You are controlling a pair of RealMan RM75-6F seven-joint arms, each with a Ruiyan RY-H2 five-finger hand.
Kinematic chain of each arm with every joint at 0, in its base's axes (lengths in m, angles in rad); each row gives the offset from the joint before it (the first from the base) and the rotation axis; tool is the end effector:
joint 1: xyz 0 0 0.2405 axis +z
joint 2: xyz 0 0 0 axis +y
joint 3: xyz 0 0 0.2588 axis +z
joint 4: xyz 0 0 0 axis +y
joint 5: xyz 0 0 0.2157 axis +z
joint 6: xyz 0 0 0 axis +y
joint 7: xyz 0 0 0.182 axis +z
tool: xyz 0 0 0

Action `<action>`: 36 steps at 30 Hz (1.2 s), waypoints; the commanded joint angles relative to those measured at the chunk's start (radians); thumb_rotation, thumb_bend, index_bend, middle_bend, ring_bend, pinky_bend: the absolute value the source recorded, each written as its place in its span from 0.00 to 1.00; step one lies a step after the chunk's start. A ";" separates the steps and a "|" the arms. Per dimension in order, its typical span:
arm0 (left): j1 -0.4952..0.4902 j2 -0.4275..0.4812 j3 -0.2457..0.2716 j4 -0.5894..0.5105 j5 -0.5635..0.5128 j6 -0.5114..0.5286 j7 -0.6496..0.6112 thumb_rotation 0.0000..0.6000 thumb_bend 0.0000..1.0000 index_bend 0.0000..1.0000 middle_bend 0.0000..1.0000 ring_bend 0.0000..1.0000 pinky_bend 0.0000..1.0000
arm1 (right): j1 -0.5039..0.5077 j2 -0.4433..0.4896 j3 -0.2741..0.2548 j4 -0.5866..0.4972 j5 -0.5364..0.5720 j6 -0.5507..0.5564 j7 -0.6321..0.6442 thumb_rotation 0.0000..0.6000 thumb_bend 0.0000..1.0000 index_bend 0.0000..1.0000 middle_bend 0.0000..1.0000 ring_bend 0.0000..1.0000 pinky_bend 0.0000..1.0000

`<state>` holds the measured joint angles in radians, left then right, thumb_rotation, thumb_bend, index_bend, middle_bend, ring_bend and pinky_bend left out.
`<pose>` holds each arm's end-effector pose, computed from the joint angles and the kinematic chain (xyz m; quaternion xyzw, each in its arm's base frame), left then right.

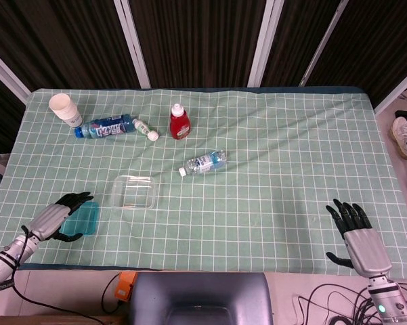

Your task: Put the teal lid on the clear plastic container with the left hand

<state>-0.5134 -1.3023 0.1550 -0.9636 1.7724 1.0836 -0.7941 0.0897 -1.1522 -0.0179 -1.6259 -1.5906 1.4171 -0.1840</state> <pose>-0.3492 0.3286 0.0713 -0.7401 -0.4815 -0.3186 0.3450 -0.3040 -0.2035 0.1139 0.6751 -0.3569 0.3276 0.5564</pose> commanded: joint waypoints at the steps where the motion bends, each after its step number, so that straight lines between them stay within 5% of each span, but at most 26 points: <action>1: -0.009 -0.015 0.014 0.018 0.011 -0.003 -0.019 1.00 0.22 0.00 0.00 0.00 0.00 | 0.000 0.000 0.000 0.000 0.001 -0.001 -0.001 1.00 0.19 0.00 0.00 0.00 0.00; 13: -0.033 -0.112 0.059 0.193 0.017 -0.031 -0.088 1.00 0.22 0.00 0.00 0.00 0.00 | 0.000 -0.003 0.004 -0.002 0.017 -0.005 -0.013 1.00 0.19 0.00 0.00 0.00 0.00; 36: -0.051 -0.165 0.103 0.303 -0.010 -0.078 -0.160 1.00 0.20 0.00 0.00 0.00 0.00 | -0.002 -0.002 0.007 -0.003 0.024 0.000 -0.017 1.00 0.19 0.00 0.00 0.00 0.00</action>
<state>-0.5630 -1.4663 0.2557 -0.6633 1.7634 1.0081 -0.9519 0.0875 -1.1544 -0.0113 -1.6290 -1.5665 1.4177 -0.2005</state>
